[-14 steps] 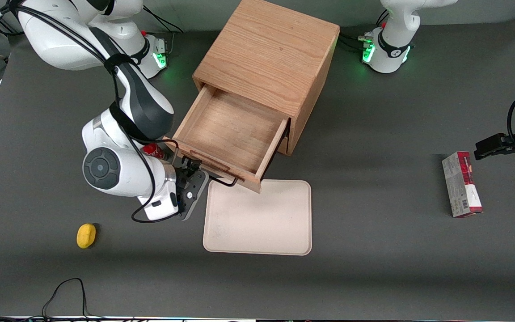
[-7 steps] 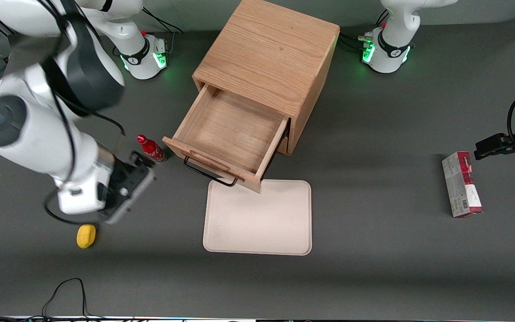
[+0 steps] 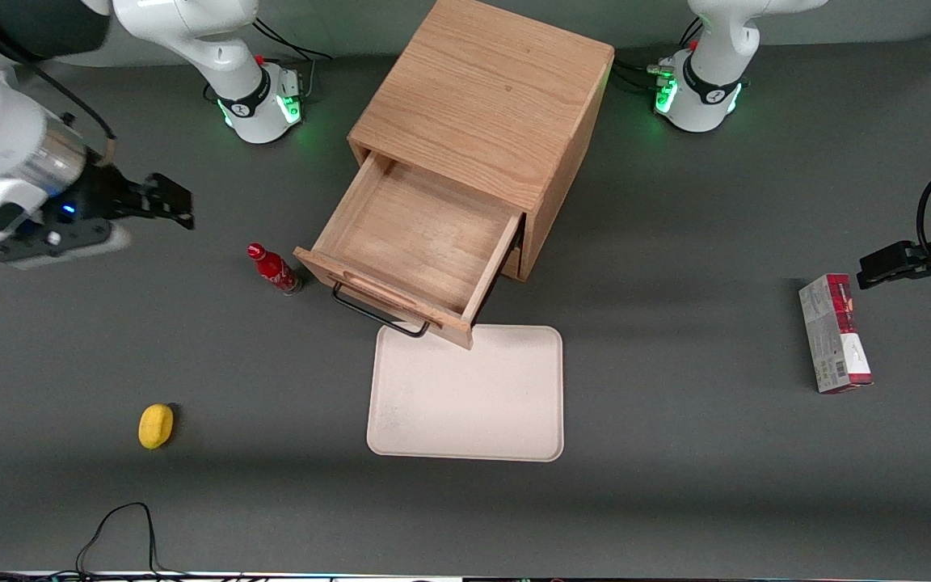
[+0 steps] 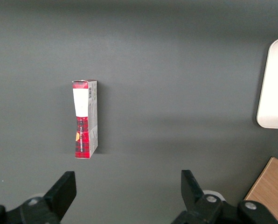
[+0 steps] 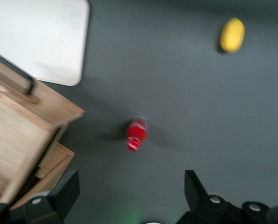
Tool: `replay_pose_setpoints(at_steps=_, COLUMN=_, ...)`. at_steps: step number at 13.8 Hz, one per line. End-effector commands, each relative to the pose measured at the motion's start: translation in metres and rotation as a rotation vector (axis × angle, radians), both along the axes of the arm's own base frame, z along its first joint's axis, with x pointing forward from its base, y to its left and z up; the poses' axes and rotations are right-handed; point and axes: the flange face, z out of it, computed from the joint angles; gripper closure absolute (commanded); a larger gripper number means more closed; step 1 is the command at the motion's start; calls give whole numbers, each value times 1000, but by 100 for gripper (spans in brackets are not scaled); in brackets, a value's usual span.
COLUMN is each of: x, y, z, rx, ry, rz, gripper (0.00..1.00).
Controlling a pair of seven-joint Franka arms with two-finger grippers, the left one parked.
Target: Open upper drawer
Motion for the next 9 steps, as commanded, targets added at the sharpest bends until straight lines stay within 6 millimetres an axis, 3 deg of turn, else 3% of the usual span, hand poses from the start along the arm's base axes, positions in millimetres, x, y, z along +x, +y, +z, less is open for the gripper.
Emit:
replay_pose_setpoints(at_steps=1, x=-50, y=-29, z=-6, rx=22, ry=-28, rz=-74, gripper=0)
replay_pose_setpoints(at_steps=3, x=-51, y=-32, z=-2, rx=-2, ry=-33, rz=-78, gripper=0)
replay_pose_setpoints(at_steps=9, x=-26, y=-32, z=6, rx=-47, ry=-58, rz=-74, gripper=0)
